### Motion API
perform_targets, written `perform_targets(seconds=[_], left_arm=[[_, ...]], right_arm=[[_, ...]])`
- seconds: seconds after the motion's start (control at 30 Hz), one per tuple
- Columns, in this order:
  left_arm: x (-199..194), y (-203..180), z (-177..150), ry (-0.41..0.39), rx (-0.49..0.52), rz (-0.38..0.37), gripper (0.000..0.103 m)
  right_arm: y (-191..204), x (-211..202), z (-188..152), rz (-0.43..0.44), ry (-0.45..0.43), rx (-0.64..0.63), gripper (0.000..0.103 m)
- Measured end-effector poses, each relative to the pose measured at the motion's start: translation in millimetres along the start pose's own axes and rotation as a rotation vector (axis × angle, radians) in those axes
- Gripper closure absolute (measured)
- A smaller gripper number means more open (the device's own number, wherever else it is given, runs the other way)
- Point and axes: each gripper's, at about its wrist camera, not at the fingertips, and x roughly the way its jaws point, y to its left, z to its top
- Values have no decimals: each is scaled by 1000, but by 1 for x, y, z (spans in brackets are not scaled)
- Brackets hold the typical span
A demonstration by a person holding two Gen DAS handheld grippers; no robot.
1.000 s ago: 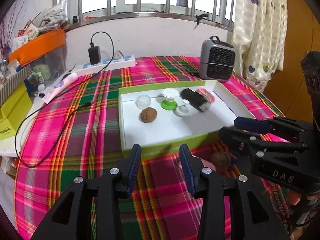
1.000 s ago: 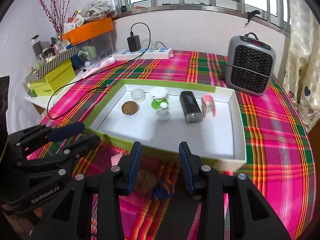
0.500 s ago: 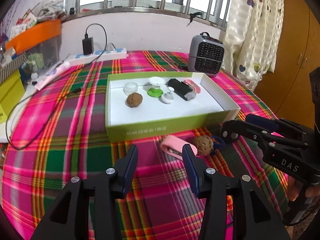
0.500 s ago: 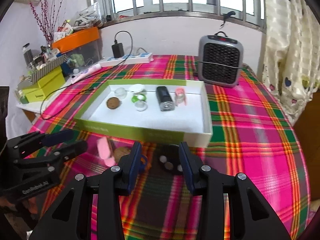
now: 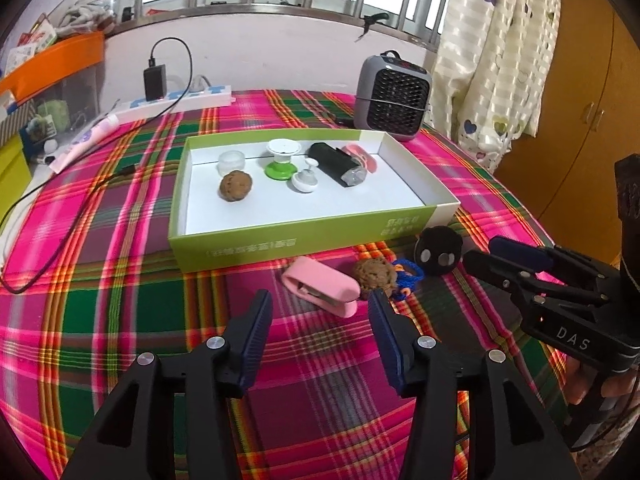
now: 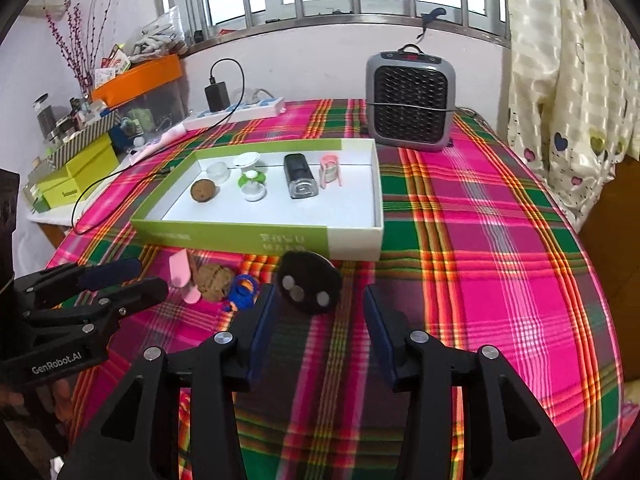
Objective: Organize objects
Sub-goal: 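Withdraw both open tools from the box toward the pink clip and black fob, then grasp the pink clip with the left tool while the right tool grasps the black round fob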
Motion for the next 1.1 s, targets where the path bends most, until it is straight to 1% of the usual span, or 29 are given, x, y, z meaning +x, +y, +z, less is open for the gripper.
perform_targets(seconds=[0.2,0.53,1.1], left_arm=[[9,-6,2,16,8,6,54],[21,-2,2,63,31,36,54],[10,21,0,45,10,91,54]], right_arm=[[-6,6,-1,15,23,20,58],[-4,14,0,24,50,6,57],[-3,18,0,27,70,7,57]])
